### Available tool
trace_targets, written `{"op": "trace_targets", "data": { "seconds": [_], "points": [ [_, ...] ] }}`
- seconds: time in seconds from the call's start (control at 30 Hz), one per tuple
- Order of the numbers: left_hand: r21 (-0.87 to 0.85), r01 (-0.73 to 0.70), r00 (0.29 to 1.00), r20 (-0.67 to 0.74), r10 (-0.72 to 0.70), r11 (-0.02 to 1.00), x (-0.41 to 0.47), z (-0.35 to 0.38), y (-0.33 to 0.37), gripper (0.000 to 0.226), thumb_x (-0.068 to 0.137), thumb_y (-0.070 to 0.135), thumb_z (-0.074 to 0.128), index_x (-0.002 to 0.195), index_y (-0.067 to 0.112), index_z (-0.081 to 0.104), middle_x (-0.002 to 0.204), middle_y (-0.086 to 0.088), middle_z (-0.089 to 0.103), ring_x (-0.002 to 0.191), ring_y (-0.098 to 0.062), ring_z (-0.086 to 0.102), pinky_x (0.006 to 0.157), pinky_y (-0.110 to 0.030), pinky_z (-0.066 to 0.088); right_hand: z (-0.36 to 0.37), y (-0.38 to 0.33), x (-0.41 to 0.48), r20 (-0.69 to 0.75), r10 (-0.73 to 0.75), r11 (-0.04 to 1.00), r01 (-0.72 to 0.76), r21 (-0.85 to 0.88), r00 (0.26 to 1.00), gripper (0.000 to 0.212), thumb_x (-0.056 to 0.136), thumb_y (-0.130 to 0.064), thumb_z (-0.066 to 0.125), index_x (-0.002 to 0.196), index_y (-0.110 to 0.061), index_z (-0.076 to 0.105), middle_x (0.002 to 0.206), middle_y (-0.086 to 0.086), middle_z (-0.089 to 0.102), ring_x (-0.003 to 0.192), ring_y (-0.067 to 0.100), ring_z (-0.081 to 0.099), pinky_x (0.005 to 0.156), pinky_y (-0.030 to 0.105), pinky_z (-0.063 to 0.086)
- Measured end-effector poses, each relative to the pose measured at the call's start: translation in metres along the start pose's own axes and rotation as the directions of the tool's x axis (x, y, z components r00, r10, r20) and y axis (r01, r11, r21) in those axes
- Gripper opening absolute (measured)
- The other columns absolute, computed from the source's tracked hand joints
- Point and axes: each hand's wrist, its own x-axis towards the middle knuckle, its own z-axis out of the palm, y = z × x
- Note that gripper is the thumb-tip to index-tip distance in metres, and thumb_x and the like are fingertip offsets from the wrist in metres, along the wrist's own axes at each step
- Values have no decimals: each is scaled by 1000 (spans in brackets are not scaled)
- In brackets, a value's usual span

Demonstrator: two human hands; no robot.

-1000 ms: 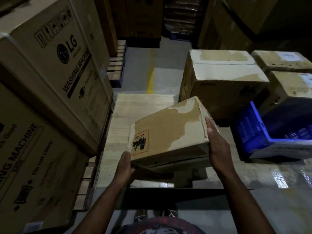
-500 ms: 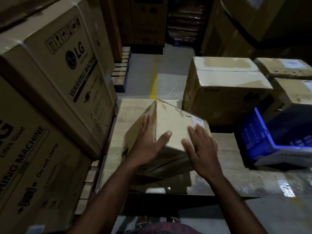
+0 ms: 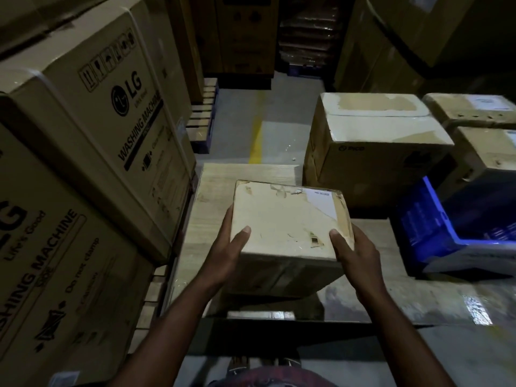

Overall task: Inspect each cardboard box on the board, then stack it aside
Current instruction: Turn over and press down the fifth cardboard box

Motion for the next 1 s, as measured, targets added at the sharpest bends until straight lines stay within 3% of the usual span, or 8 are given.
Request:
{"op": "trace_targets", "data": {
  "seconds": [0.2, 0.3, 0.43, 0.6, 0.73, 0.83, 0.93, 1.0],
  "points": [
    [-138, 101, 992, -63, -110, 985, -1, -8, -20, 82, 84, 49, 58, 156, 29, 27, 153, 3, 45, 140, -14, 43, 120, -46, 30, 12, -7, 3, 15, -98, 990, 99, -103, 995, 64, 86, -66, 53, 135, -26, 59, 116, -7, 67, 105, 17, 64, 84, 42, 59],
    [-140, 94, 993, -61, -103, 986, -2, -9, -22, 85, 82, 51, 61, 157, 30, 25, 154, 5, 44, 140, -11, 42, 121, -44, 29, 12, -4, 2, 22, -77, 996, 78, -49, 997, 74, 82, -74, 50, 139, -27, 58, 121, -2, 69, 109, 18, 65, 87, 44, 59],
    [-118, 57, 995, -75, -66, 991, -2, -8, -24, 76, 88, 42, 54, 157, 37, 22, 155, 9, 42, 139, -7, 42, 120, -40, 30, 8, -1, -7, 71, -28, 993, 20, 120, 997, 79, 77, -74, 51, 144, -33, 53, 129, -4, 65, 115, 10, 63, 87, 30, 55],
    [-87, 36, 998, -57, -41, 996, 3, -15, -29, 71, 96, 35, 58, 157, 37, 21, 151, 12, 46, 132, 2, 48, 116, -32, 35, 4, -6, -15, 61, -50, 986, 39, 161, 997, 83, 74, -72, 59, 149, -37, 46, 141, -2, 59, 125, 19, 58, 101, 48, 53],
    [-60, 30, 999, -19, -32, 998, 4, -15, -30, 62, 101, 18, 54, 154, 33, 26, 138, 23, 53, 124, 7, 53, 106, -19, 42, -8, -34, -20, -61, -164, 975, 171, 144, 985, 67, 81, -52, 63, 145, -46, 43, 144, -7, 55, 127, 15, 56, 103, 42, 50],
    [-58, 52, 999, -6, -52, 997, 4, -8, -39, 59, 100, 16, 58, 151, 30, 32, 139, 17, 57, 125, 0, 55, 110, -29, 42, -9, -49, -20, -105, -213, 969, 224, 101, 971, 60, 90, -31, 68, 144, -44, 46, 139, -13, 56, 122, 10, 58, 102, 43, 52],
    [-87, 87, 996, -15, -89, 992, 1, -8, -43, 61, 97, 25, 62, 151, 31, 34, 147, 10, 51, 135, -8, 48, 116, -41, 36, -1, -50, -24, -116, -242, 968, 248, 41, 963, 65, 83, -45, 61, 146, -38, 48, 146, -10, 55, 131, 12, 54, 108, 46, 47],
    [-17, 85, 996, -16, -85, 996, 1, -11, -40, 58, 101, 20, 55, 151, 32, 29, 151, 11, 44, 141, -7, 39, 118, -33, 31, 5, -50, -27, -107, -239, 970, 241, 12, 965, 71, 80, -56, 53, 148, -37, 47, 147, -8, 54, 134, 13, 51, 110, 46, 45]
  ]
}}
